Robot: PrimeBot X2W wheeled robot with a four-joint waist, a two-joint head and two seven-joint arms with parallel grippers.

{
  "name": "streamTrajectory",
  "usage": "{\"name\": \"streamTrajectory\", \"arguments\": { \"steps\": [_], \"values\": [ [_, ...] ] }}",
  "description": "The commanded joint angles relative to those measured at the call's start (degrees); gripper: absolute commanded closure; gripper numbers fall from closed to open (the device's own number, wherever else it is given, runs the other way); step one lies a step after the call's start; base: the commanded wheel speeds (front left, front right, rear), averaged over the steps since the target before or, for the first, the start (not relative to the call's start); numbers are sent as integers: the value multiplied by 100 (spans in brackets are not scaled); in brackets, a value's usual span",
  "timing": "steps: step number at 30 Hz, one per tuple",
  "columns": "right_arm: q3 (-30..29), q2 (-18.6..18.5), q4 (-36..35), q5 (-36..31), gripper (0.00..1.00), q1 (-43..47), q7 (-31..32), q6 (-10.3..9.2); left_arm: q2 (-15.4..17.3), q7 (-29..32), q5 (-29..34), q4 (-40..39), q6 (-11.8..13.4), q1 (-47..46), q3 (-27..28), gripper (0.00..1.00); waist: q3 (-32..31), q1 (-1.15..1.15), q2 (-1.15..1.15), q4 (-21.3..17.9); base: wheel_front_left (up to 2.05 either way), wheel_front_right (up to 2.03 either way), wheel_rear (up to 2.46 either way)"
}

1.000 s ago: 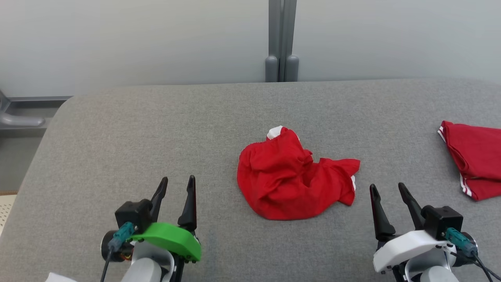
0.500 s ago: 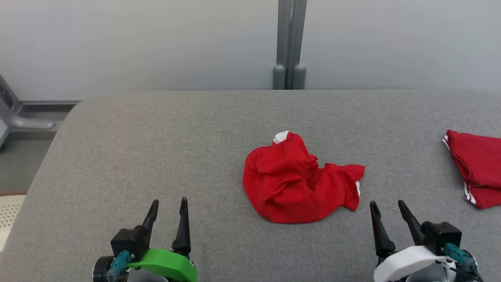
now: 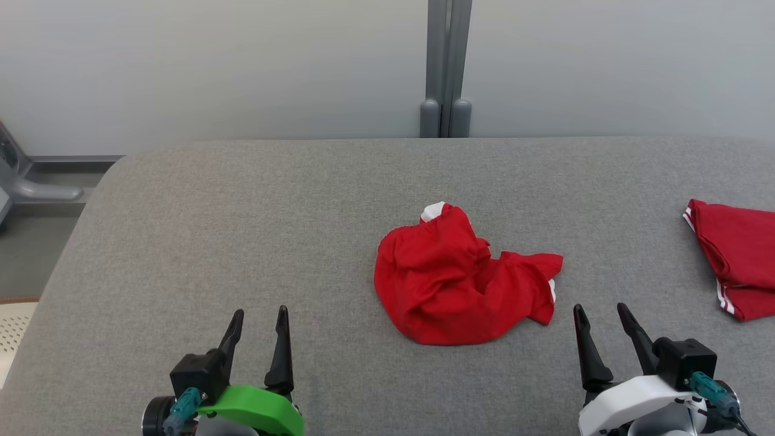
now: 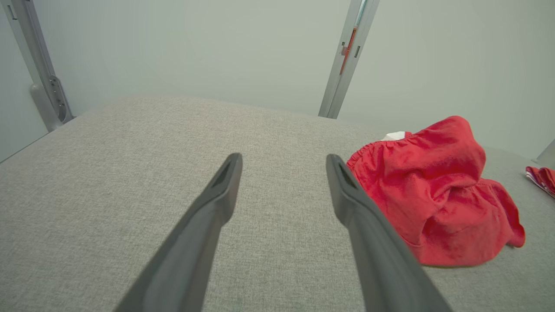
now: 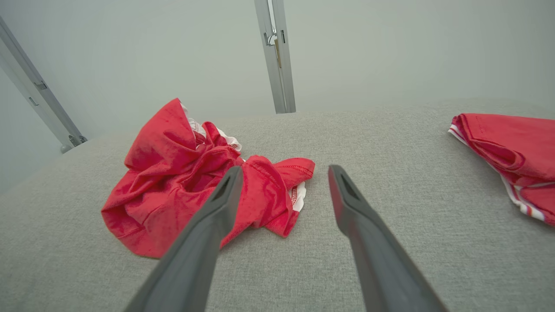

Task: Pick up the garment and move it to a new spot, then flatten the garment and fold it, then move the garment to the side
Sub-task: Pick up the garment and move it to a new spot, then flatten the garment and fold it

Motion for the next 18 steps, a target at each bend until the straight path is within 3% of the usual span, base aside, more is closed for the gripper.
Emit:
{"name": "streamTrajectory", "arguments": {
  "steps": [1,10,18],
  "values": [
    [-11,-16,-39,-29,0,-52,-15,-9,4,-3,55,6,-25,67,24,0,1,0,0,4,0,0,0],
    [-2,-16,-133,-44,0,5,55,-9,-9,-3,84,-5,-45,44,17,0,44,0,0,74,0,0,0],
    [288,-14,-13,-386,0,-972,404,-9,-11,-3,104,-58,-59,-184,-139,0,323,0,0,547,0,0,0]
  ]
}}
